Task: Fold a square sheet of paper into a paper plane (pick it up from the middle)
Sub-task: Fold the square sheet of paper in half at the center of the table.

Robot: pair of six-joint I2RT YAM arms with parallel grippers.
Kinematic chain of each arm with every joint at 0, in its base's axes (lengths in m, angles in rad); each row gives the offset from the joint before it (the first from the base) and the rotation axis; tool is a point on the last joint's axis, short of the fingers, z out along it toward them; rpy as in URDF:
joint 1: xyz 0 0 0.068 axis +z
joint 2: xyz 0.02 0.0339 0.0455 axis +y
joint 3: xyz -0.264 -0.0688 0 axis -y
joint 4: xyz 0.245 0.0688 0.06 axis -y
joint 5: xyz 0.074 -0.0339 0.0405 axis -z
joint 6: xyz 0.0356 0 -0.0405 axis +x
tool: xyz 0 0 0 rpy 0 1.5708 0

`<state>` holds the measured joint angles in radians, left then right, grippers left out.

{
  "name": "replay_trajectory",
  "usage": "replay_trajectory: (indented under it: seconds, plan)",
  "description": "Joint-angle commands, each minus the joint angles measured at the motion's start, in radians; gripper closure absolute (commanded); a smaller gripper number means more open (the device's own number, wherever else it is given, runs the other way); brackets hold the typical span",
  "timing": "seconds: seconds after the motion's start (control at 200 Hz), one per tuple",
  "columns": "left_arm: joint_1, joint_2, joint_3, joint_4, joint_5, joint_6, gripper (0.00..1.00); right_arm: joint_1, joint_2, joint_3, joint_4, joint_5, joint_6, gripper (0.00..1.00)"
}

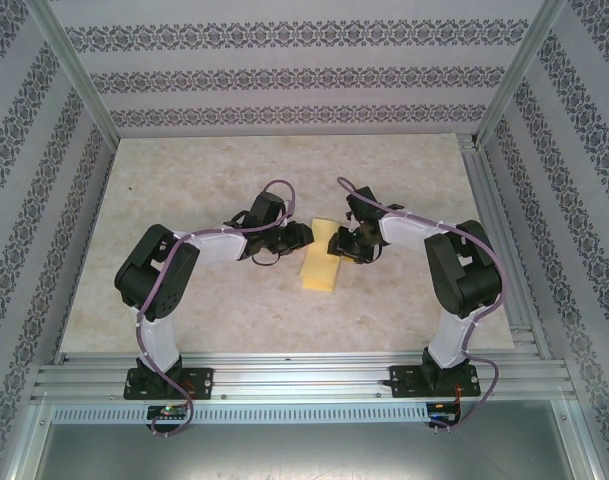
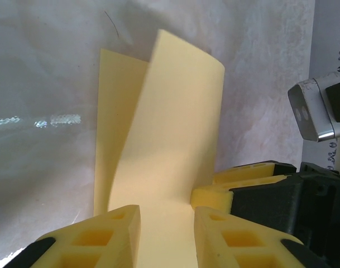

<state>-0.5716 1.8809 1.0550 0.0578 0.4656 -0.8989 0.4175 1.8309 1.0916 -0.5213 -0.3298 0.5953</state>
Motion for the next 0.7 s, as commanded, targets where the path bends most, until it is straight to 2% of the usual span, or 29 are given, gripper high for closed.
replay_trajectory:
  seconds: [0.0,0.694]
  plan:
    - [-0.01,-0.045,0.026,-0.022,-0.013,0.005,0.67,0.017,0.029,0.037,-0.031,0.024,-0.035,0.57]
    - [-0.01,-0.04,0.031,-0.022,-0.001,0.003,0.67,0.014,-0.002,0.016,-0.019,0.061,-0.018,0.55]
